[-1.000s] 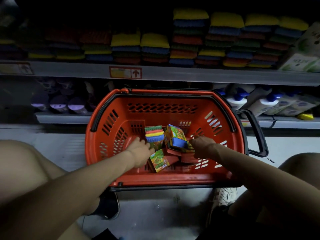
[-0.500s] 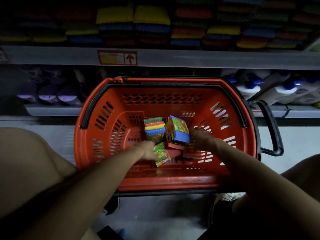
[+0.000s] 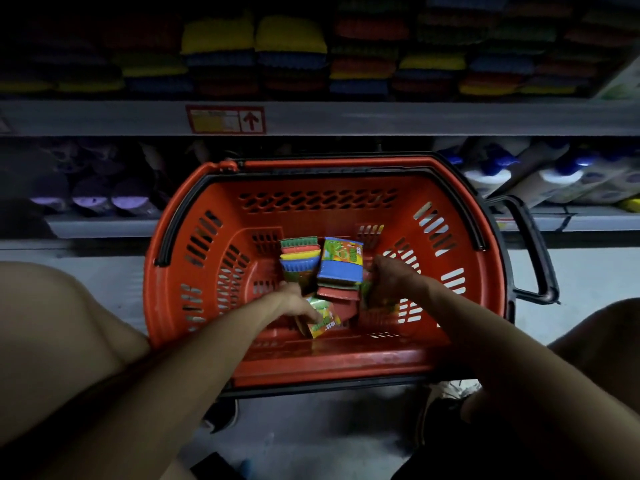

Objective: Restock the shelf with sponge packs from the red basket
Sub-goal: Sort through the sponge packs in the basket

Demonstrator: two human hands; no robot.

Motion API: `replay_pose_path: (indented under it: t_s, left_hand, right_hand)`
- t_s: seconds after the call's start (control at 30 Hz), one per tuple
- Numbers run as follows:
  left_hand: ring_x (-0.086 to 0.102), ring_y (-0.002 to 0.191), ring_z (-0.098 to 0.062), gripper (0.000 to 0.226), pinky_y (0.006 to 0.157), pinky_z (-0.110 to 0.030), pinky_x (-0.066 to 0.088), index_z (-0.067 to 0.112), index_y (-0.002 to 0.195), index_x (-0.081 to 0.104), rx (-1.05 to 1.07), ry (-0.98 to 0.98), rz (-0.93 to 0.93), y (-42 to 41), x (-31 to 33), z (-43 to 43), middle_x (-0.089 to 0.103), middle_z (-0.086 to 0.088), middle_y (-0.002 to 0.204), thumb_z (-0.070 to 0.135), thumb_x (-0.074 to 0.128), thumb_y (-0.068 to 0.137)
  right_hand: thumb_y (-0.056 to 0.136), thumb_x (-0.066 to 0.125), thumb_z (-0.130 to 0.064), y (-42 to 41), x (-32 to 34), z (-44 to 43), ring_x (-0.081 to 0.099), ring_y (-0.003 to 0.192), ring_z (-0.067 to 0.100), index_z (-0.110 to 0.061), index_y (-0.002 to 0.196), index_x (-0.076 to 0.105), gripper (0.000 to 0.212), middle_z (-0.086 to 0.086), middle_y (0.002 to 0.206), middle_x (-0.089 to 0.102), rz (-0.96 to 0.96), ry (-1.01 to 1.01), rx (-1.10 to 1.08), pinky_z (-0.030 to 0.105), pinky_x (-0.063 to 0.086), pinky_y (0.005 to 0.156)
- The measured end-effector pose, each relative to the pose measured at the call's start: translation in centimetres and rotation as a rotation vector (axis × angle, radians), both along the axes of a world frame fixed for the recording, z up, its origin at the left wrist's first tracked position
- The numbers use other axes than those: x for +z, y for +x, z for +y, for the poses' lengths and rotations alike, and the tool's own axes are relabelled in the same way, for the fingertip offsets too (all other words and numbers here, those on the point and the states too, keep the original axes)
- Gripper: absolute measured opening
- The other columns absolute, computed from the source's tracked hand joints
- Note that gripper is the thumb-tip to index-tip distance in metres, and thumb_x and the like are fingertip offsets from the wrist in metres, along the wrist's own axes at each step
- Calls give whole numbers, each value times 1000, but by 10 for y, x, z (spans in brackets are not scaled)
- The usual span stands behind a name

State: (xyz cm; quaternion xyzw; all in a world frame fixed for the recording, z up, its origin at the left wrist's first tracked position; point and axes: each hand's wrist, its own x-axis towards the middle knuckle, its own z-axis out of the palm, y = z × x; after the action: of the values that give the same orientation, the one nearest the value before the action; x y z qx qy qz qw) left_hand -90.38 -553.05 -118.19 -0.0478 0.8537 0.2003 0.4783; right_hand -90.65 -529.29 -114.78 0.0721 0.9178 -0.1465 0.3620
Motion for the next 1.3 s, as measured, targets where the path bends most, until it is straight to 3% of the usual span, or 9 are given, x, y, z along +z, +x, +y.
replay_pose_path:
  t_s: [0.07,0.23,0.37,0.53,0.7,0.87,0.97,1.1,1.3]
  left_hand:
    - [30,149,-33,109,117,-37,37,6,156,33,-18,-41,-22,2,3,1,22,-17,163,55,85,73]
    - [56,124,-26,74,97,-32,48,7,135,55,140,67,-2,3,14,-6,57,-9,139,31,90,75]
    - [53,127,-26,85,92,-39,48,15,139,49,320,199,-126,-4,39,-14,53,0,139,40,92,69]
    - [70,93,-26,55,104,-45,51,10,128,64,496,309,-126,-19,73,-24,72,-8,100,34,81,81]
    - [65,83,-19,47,79,-36,50,11,124,61,468,268,-14,-26,123,-32,64,-2,97,33,79,85]
    - [60,95,-18,41,80,-32,46,13,114,69,321,241,180,-24,168,-37,65,1,104,34,82,81]
    - [64,101,-20,38,76,-29,45,12,107,72,252,257,278,-24,192,-42,71,-3,109,31,86,77]
    - [59,80,-10,46,58,-23,41,22,115,67,225,292,360,-23,224,-48,65,3,100,26,89,75]
    - [61,115,-20,76,97,-33,51,28,132,59,118,262,482,-29,269,-59,60,-1,125,43,93,66]
  right_hand:
    - [63,95,-27,1,4,0,62,111,26,-19,125,52,76,5,124,65,38,-25,-23,27,41,77]
    - [61,97,-24,5,17,-2,63,112,26,-19,132,50,85,3,122,65,128,-107,-145,32,49,79]
    - [58,98,-22,7,31,2,63,115,25,-18,136,55,89,5,130,66,196,-151,-163,33,52,94]
    - [57,96,-45,9,55,1,65,108,28,-25,127,64,79,7,120,68,299,-128,-141,34,54,90]
    - [72,86,-48,13,84,-9,49,119,32,-15,128,63,69,11,125,47,317,-97,-66,42,50,101]
    - [72,87,-46,18,120,-10,52,111,30,-14,128,55,71,9,113,44,413,-118,-82,36,50,96]
    - [72,89,-40,23,149,-9,54,106,24,-13,135,50,79,10,120,51,428,-165,-75,33,50,89]
    - [73,87,-51,29,188,-9,65,100,23,-16,133,49,79,2,118,65,462,-187,-31,35,54,82]
    - [75,70,-73,34,236,-19,68,97,19,-19,134,51,83,-1,119,67,509,-286,-79,38,58,86]
